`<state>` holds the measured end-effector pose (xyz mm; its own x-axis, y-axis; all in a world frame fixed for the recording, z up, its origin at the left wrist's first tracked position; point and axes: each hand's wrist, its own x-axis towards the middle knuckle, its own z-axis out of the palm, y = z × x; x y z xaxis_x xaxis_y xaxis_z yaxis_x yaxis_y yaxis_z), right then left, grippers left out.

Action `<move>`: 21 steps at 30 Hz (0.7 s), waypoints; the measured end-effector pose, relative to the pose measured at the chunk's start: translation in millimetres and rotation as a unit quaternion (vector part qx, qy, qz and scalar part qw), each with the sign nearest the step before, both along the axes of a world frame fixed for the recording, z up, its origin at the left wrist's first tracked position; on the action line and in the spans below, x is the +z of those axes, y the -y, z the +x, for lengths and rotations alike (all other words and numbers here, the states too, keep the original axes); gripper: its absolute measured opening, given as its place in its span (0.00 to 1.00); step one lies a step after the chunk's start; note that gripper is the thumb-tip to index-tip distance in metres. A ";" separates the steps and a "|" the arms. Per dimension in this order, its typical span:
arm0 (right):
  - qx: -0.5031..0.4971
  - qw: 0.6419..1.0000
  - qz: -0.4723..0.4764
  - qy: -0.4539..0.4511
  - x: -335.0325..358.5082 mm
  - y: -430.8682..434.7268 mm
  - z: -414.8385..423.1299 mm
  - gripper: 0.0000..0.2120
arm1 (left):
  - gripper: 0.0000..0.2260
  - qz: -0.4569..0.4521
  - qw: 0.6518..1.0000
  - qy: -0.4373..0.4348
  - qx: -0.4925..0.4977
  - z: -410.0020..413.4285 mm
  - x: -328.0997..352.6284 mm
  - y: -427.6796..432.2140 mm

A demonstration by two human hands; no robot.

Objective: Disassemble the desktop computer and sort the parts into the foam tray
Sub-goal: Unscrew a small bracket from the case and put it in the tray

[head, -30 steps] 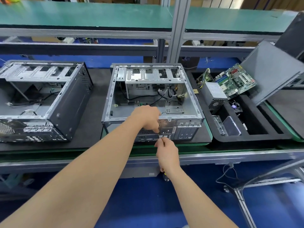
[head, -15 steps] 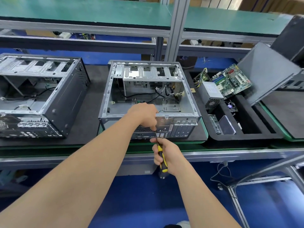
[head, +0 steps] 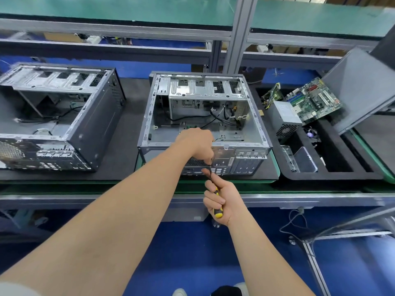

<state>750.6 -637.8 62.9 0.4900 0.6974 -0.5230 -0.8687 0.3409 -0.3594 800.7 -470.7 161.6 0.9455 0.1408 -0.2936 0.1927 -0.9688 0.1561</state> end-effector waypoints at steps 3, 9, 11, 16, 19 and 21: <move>0.013 0.987 -0.125 0.103 4.2 -2.8 1.2 0.14 | 0.29 0.003 1.000 -0.008 0.004 -0.4 1.7 0.9; 0.073 0.773 -0.476 0.412 17.5 -15.1 -5.1 0.12 | 0.28 0.010 1.000 -0.009 0.005 -3.4 5.6 3.6; 0.092 0.656 -0.560 0.498 14.6 -19.1 -6.6 0.10 | 0.29 0.014 1.000 -0.010 0.006 -4.2 6.6 4.7; 0.098 0.725 -0.503 0.461 9.2 -17.6 -4.2 0.11 | 0.32 0.007 1.000 -0.012 0.007 -5.3 6.0 4.7; 0.079 0.897 -0.316 0.300 4.6 -5.5 5.7 0.14 | 0.32 0.000 1.000 -0.010 0.012 -4.6 6.2 4.3; 0.046 0.958 -0.206 0.196 0.9 0.2 6.7 0.16 | 0.32 0.001 1.000 -0.014 0.009 -3.4 6.5 4.6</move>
